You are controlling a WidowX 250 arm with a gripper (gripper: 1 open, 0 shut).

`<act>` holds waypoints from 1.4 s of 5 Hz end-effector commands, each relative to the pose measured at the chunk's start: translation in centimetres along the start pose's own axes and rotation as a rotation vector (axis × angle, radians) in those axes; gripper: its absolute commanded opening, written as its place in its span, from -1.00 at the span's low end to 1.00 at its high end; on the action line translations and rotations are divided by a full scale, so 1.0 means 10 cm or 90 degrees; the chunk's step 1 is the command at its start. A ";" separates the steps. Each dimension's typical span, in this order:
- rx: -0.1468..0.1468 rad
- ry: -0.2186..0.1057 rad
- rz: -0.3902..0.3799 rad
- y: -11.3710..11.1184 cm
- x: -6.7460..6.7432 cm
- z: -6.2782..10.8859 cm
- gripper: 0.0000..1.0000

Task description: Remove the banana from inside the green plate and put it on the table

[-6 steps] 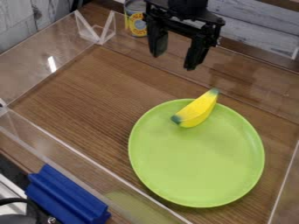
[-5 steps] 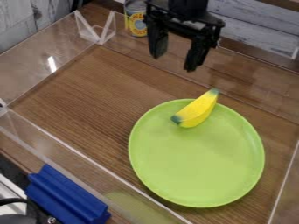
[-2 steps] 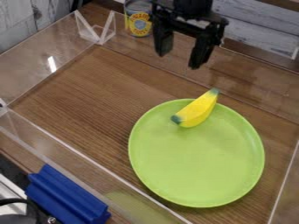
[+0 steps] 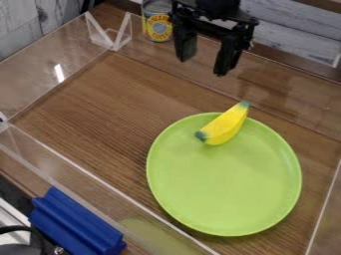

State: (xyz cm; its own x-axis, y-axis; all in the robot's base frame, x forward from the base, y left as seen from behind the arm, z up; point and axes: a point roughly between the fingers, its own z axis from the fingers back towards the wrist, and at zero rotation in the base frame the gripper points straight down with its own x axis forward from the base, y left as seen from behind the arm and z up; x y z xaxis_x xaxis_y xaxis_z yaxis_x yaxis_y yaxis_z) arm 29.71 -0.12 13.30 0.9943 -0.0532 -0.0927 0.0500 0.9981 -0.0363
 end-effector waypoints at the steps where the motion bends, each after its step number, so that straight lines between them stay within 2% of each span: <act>1: -0.003 -0.028 -0.003 0.02 0.00 0.14 1.00; 5: -0.013 -0.011 -0.018 0.01 -0.06 0.12 1.00; 7: -0.014 -0.010 -0.023 0.02 -0.09 0.14 1.00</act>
State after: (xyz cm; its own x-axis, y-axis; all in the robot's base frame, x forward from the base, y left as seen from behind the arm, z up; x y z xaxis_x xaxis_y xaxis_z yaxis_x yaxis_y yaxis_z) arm 28.87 -0.06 13.03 0.9867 -0.0900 -0.1356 0.0819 0.9946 -0.0640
